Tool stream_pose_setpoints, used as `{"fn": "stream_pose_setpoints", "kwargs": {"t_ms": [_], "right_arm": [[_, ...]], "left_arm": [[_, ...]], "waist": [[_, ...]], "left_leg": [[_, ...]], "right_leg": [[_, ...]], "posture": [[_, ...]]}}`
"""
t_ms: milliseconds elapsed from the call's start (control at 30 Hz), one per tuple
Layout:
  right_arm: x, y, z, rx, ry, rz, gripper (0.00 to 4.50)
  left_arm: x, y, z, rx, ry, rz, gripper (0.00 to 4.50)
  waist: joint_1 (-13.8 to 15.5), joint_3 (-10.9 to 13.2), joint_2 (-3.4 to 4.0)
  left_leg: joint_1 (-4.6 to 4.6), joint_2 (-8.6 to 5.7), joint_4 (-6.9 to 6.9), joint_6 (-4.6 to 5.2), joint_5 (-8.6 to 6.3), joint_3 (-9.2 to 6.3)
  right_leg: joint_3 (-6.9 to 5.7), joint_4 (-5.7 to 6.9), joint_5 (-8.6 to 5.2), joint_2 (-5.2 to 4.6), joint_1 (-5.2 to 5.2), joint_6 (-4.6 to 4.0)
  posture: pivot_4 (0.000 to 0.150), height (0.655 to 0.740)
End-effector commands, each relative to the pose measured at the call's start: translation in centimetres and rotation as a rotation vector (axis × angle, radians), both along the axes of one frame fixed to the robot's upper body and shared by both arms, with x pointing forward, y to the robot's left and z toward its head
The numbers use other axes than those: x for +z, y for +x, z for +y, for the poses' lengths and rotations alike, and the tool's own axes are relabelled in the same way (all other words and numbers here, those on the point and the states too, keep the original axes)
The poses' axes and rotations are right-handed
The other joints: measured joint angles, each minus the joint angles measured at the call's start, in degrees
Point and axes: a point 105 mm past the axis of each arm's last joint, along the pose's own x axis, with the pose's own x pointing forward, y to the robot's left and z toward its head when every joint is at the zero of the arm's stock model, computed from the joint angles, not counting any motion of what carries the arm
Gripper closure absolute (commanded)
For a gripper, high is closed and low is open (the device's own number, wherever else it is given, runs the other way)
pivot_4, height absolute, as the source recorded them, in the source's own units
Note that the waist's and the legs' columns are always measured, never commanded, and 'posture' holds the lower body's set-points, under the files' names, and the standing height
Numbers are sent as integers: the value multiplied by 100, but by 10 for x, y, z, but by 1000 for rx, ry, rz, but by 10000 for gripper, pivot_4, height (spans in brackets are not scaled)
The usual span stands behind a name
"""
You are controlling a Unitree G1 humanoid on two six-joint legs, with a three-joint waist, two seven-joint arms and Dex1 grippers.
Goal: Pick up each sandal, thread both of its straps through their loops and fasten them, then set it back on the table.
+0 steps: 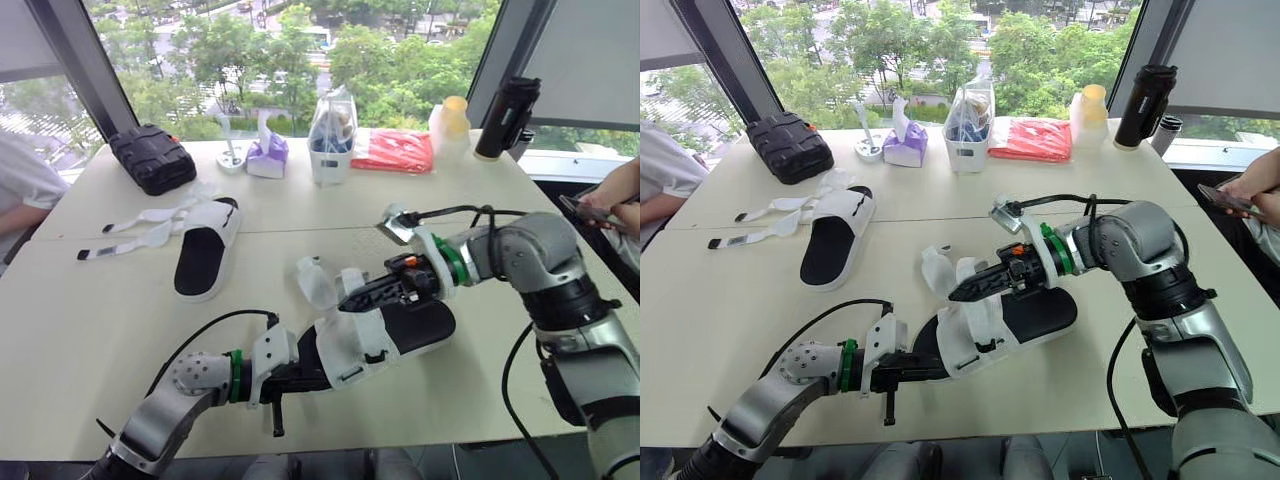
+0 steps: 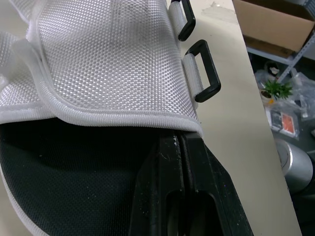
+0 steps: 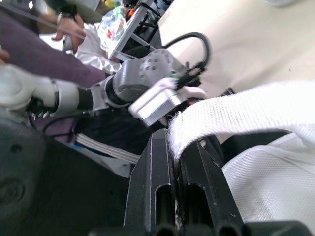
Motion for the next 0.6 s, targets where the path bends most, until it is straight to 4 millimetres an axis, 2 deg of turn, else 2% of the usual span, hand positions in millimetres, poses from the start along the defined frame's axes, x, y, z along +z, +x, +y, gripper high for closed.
{"fn": "stream_pose_setpoints", "kwargs": {"t_ms": [33, 200, 600], "right_arm": [[1, 6, 4, 28, -1, -29, 44715], [-9, 16, 3, 30, -26, -35, 44715], [-6, 23, 1, 61, -35, -34, 44715]], "left_arm": [[-11, -6, -2, -1, 23, 45, 45000], [-12, -8, -1, 8, 21, 48, 45000], [-14, -10, -1, 11, 22, 48, 45000]], "waist": [[1, 0, 0], [-10, 0, 1], [-14, 0, 3]], "left_leg": [[0, -1, 0, 0, 0, 0], [0, -2, 0, 0, 0, 0], [0, -2, 0, -1, 0, -1]], "right_leg": [[0, 0, 0, 0, -1, 0], [0, 2, 1, 0, -1, 1], [0, 6, 1, 0, -6, 2]], "posture": [[1500, 7400], [1500, 7400], [1500, 7400]]}}
